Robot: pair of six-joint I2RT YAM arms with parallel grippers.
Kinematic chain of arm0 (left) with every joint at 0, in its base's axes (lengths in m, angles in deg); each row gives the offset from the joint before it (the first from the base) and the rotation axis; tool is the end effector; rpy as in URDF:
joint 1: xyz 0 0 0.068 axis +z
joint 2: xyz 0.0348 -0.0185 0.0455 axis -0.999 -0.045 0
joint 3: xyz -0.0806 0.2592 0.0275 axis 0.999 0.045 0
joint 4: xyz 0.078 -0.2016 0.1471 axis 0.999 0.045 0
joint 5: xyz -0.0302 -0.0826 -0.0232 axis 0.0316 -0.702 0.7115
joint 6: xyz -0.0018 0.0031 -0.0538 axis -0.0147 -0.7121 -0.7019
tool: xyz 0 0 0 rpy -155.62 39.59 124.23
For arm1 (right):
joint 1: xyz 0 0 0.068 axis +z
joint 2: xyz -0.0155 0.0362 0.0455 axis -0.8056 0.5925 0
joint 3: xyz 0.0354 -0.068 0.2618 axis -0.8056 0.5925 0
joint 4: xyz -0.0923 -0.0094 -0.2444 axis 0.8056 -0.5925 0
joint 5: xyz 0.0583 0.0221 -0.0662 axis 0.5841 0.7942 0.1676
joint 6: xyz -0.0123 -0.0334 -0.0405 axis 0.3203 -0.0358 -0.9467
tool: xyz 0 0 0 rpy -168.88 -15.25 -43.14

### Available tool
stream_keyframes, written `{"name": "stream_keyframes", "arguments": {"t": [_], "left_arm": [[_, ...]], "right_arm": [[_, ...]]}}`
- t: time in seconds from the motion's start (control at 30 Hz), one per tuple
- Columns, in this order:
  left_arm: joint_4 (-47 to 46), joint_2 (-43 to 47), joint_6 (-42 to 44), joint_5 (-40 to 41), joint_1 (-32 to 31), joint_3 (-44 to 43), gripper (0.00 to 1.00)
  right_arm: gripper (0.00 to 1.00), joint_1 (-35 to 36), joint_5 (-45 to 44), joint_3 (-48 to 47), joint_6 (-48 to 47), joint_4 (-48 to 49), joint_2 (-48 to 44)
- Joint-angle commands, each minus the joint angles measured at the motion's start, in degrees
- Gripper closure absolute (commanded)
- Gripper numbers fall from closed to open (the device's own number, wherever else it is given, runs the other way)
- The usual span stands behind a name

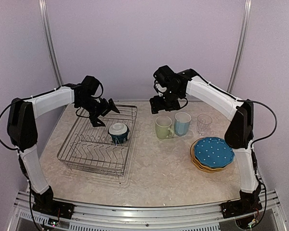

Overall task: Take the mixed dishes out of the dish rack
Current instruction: Grab the bowl from the dish rack.

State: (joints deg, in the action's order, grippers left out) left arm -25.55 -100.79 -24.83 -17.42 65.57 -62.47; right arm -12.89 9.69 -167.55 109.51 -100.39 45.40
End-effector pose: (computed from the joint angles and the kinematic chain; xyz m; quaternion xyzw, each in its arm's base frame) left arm 0.3724 -0.1624 0.2641 -0.1719 0.9306 -0.2963 0.1288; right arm 0.3659 0.3103 0.3054 -0.1296 0.9525 0.0973 0.2580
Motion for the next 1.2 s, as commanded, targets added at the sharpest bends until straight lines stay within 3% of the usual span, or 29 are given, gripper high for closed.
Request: {"name": "stream_keyframes", "arguments": {"t": [0.0, 0.33, 0.87, 1.17], "left_arm": [[4.9, -2.9, -4.6, 1.7, -0.7, -1.2, 0.01], [5.6, -6.3, -4.6, 3.9, 0.7, -1.2, 0.01], [-8.7, -8.6, 0.2, -10.8, 3.2, 5.0, 0.01], [-8.9, -9.7, 0.9, -8.5, 3.0, 5.2, 0.01]], "right_arm": [[0.19, 1.1, -2.2, 1.0, 0.9, 0.5, -3.8], [0.18, 2.4, -3.7, 2.2, 0.9, 1.3, -5.4], [0.17, 2.8, -4.8, 8.3, 1.1, 4.7, -9.1], [0.17, 2.8, -4.8, 10.6, 1.3, 6.3, -10.4]]}}
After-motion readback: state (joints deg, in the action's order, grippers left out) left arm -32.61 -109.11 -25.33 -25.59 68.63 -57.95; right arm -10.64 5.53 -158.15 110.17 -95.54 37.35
